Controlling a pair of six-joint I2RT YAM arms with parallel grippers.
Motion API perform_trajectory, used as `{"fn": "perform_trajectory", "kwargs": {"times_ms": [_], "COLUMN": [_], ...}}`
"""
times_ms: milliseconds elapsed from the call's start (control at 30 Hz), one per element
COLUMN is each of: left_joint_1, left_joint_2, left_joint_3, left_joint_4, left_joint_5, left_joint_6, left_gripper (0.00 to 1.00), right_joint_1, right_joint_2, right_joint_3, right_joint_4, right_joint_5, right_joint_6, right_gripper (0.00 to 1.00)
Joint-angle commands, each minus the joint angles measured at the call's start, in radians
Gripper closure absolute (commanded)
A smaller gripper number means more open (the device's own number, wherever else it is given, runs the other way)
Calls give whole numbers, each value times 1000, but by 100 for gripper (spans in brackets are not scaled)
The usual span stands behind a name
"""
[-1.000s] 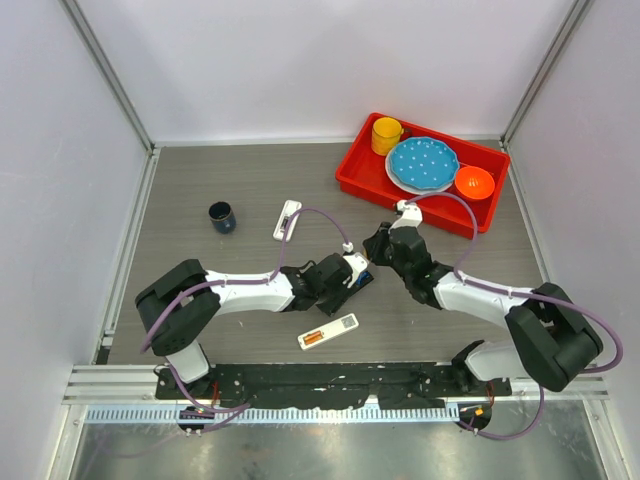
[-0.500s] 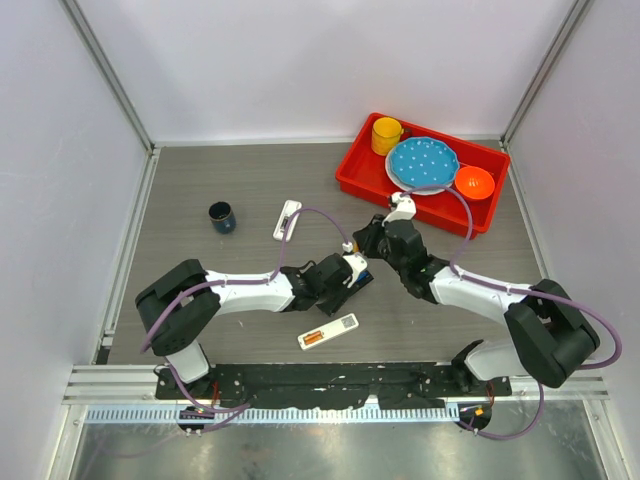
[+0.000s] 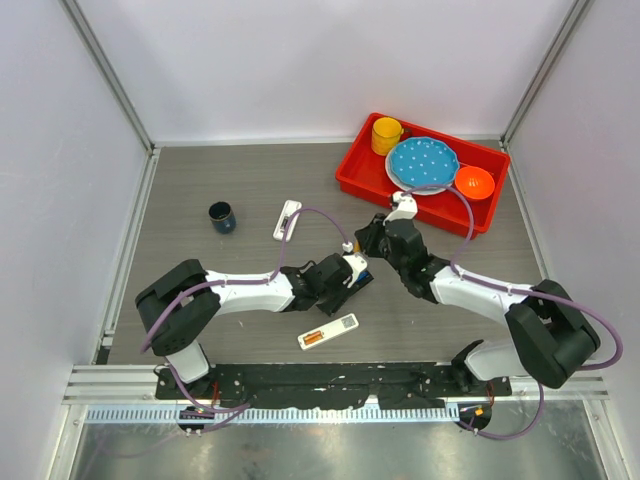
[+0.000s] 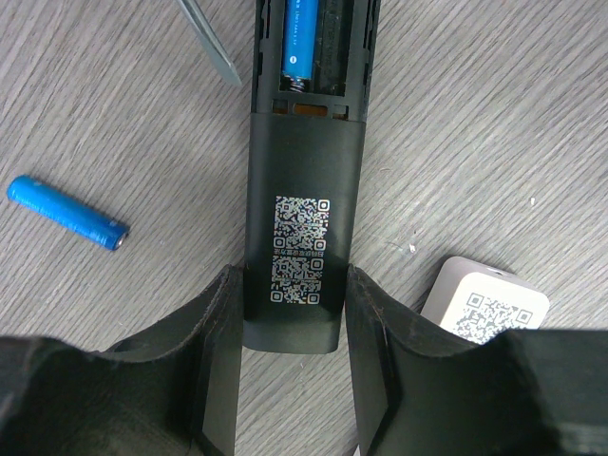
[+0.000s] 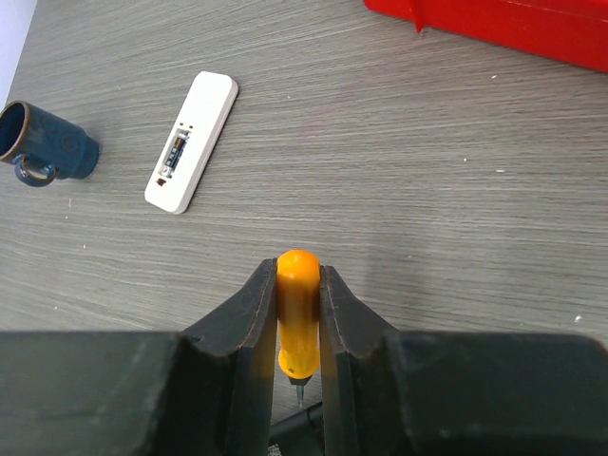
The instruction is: Unload the batteries from the remote control
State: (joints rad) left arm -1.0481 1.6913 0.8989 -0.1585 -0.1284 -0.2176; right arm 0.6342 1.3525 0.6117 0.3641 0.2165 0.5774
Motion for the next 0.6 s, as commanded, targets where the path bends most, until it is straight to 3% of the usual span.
{"fn": "perform_trajectory", "kwargs": {"times_ms": [0,567], "left_joint_1": [-23,-23], "left_joint_2": [82,74], "left_joint_3": [-51,-55], "left_joint_4": [-73,-70], "left_joint_5": [61,59], "left_joint_6": [-11,-12], "left_gripper": [100,100], "right_joint_1": [-31,-238], "right_joint_2": [-50,-112], "right_joint_3": [31,-66], "right_joint_4": [9,59], "right_joint_5": [29,-120], "right_joint_6": [-22,42], "right_gripper": [99,99]}}
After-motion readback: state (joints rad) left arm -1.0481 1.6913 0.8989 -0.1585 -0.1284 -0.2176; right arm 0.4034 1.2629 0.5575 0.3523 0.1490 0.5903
